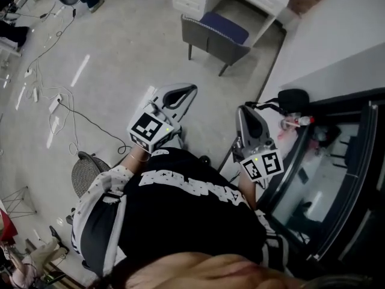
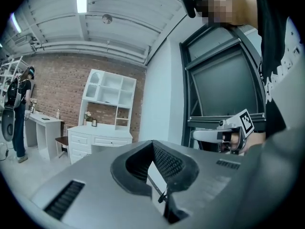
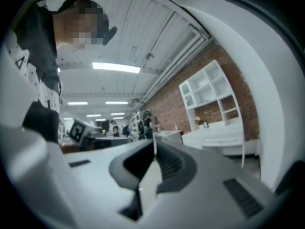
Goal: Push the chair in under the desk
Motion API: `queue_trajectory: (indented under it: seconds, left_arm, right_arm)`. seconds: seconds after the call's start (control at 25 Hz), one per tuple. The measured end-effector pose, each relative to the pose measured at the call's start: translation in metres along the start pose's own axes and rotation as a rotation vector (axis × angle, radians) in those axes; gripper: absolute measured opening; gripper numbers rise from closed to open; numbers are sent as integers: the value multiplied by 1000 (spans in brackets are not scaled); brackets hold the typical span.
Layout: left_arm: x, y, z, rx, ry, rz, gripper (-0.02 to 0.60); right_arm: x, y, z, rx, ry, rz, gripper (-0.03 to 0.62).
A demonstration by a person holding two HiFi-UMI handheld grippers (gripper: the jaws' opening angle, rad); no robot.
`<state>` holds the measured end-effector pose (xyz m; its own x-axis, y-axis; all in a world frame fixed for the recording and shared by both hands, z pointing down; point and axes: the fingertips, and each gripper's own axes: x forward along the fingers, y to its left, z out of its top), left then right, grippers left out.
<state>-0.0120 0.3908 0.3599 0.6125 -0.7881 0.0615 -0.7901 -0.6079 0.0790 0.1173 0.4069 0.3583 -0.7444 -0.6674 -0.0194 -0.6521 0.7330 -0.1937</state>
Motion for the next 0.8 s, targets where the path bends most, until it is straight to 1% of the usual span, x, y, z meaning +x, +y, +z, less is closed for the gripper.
queue_trajectory:
  seconds: [0.44, 0.56, 0.68, 0.8]
  left_arm:
    - [-7, 73, -2, 2, 4, 1, 31]
    - [-7, 84, -2, -1, 3, -2, 31]
    - [-7, 91, 0, 25, -6, -13, 31]
    - [-4, 105, 1, 26, -3, -21, 31]
  right_arm:
    - [62, 4, -3, -39, 8, -36, 34]
    - [72, 5, -2, -56, 12, -43, 34]
    - [80, 6, -2, -62, 16, -49, 34]
    - [95, 5, 0, -66, 22, -55, 34]
